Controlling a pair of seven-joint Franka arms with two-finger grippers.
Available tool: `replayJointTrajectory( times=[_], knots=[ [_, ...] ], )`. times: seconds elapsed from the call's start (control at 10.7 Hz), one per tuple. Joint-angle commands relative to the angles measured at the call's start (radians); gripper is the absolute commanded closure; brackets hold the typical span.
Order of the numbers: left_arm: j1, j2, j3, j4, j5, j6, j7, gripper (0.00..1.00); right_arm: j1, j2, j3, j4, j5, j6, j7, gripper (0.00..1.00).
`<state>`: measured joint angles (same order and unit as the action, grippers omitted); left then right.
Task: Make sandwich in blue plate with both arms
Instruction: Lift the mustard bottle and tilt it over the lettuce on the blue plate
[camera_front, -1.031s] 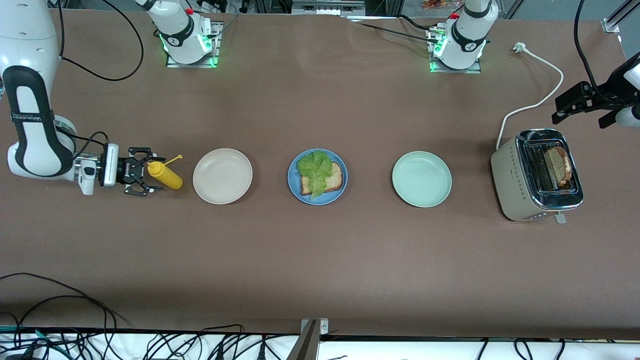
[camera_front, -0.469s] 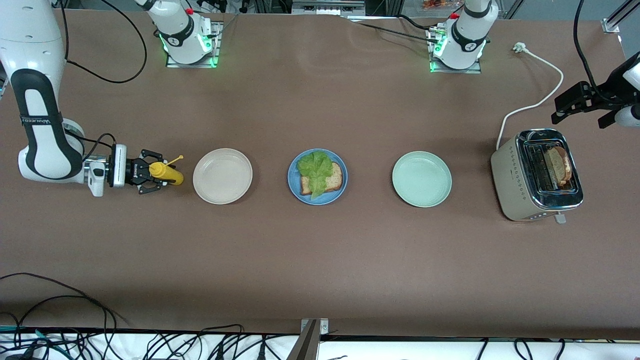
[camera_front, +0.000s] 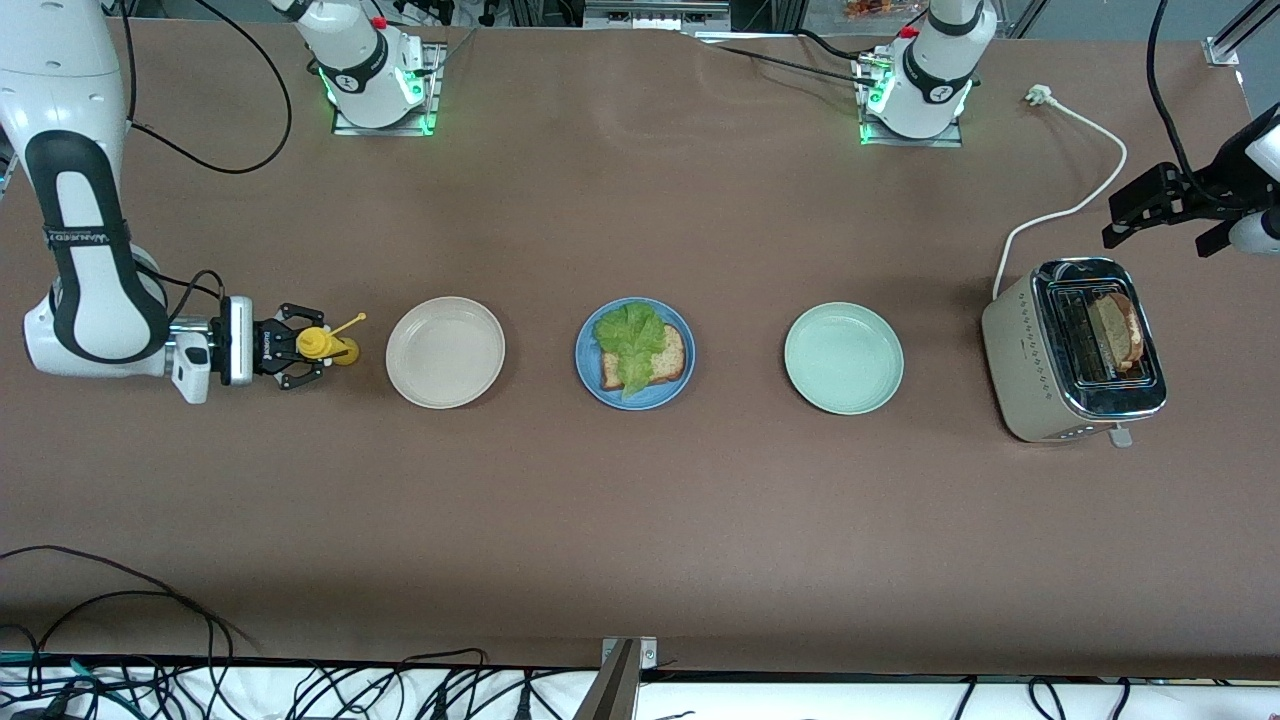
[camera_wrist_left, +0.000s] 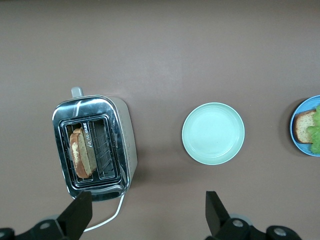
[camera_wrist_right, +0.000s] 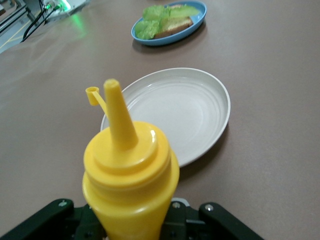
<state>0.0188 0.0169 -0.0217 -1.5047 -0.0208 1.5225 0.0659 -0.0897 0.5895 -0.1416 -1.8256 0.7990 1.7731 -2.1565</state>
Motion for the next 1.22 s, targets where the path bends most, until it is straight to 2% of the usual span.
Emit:
replayJointTrajectory(
  times=[0.0, 0.19, 0.28, 0.56, 0.94, 1.12],
  knots=[
    [0.003, 0.009, -0.009, 0.027, -0.027, -0.005, 0.011, 0.00, -0.009, -0.065, 0.092, 0.071, -0.193, -0.017, 0.299, 0.96],
    [0.010, 0.008, -0.007, 0.027, -0.022, -0.005, 0.032, 0.00, -0.004, -0.065, 0.169, 0.142, -0.309, -0.020, 0.497, 0.96],
    [0.016, 0.003, -0.006, 0.026, -0.024, -0.008, 0.060, 0.00, 0.005, -0.065, 0.222, 0.181, -0.411, -0.011, 0.618, 0.96],
    [0.020, 0.000, -0.001, 0.021, -0.013, -0.050, 0.083, 0.00, 0.040, -0.063, 0.385, 0.238, -0.645, 0.032, 0.968, 0.96],
    [0.020, 0.002, -0.003, 0.021, -0.005, -0.041, 0.083, 0.00, 0.244, -0.043, 0.399, 0.322, -0.913, 0.046, 1.278, 0.96],
    [0.018, 0.002, -0.003, 0.023, -0.010, -0.010, 0.083, 0.00, 0.341, -0.034, 0.398, 0.330, -1.057, 0.046, 1.406, 0.96]
  ],
)
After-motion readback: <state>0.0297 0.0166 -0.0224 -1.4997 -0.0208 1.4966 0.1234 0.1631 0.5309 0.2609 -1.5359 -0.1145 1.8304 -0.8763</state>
